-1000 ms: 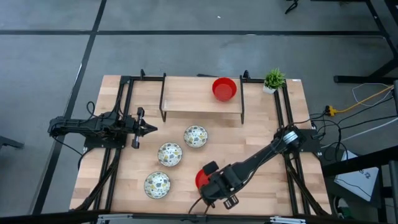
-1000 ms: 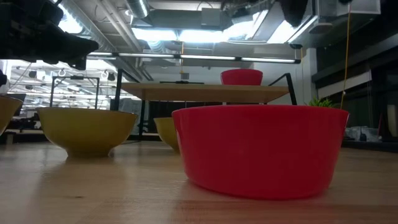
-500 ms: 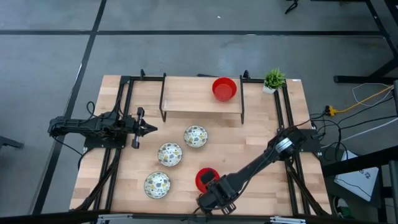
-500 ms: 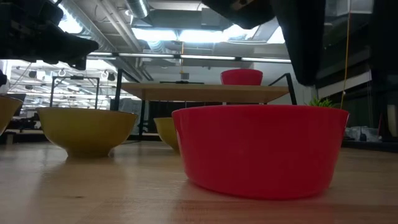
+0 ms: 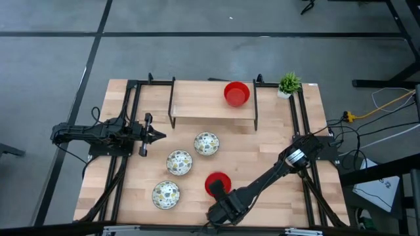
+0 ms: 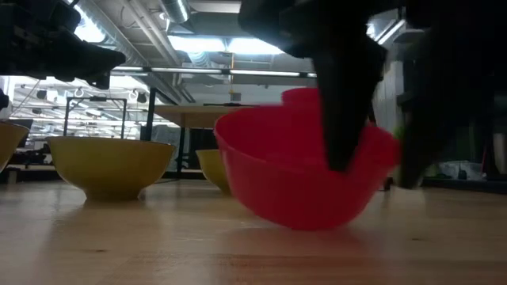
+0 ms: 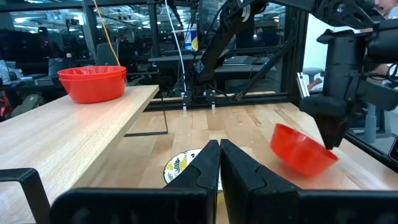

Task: Pick & Place Mini bowls
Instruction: Stack the red bowl on top of the red bowls on the shelf

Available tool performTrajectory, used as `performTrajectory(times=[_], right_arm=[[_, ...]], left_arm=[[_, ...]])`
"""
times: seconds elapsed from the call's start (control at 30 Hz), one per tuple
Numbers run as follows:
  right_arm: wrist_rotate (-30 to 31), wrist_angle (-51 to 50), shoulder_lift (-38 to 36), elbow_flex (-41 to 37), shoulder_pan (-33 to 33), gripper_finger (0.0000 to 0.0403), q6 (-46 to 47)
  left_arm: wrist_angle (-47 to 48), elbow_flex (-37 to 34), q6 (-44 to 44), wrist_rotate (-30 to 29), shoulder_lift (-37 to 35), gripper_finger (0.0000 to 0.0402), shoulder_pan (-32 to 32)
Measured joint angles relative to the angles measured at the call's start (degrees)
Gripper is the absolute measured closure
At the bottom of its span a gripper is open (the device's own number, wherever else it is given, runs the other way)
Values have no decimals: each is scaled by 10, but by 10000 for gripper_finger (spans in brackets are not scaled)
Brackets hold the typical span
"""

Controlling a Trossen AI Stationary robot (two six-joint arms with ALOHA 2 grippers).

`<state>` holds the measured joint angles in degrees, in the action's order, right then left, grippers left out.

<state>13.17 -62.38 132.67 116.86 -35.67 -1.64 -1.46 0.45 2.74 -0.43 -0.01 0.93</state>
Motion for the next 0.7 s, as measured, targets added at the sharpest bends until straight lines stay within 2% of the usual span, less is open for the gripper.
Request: performTrajectory(times=[0.13,0.4,0.7], right_arm=[[42,0,0,0,-2,260,2],[57,-1,0,0,-10,260,17],[136,-6,0,0,-10,260,31]], left_arm=[[0,0,0,0,0,391,0],[0,0,0,0,0,390,0],[0,0,0,0,0,389,0]])
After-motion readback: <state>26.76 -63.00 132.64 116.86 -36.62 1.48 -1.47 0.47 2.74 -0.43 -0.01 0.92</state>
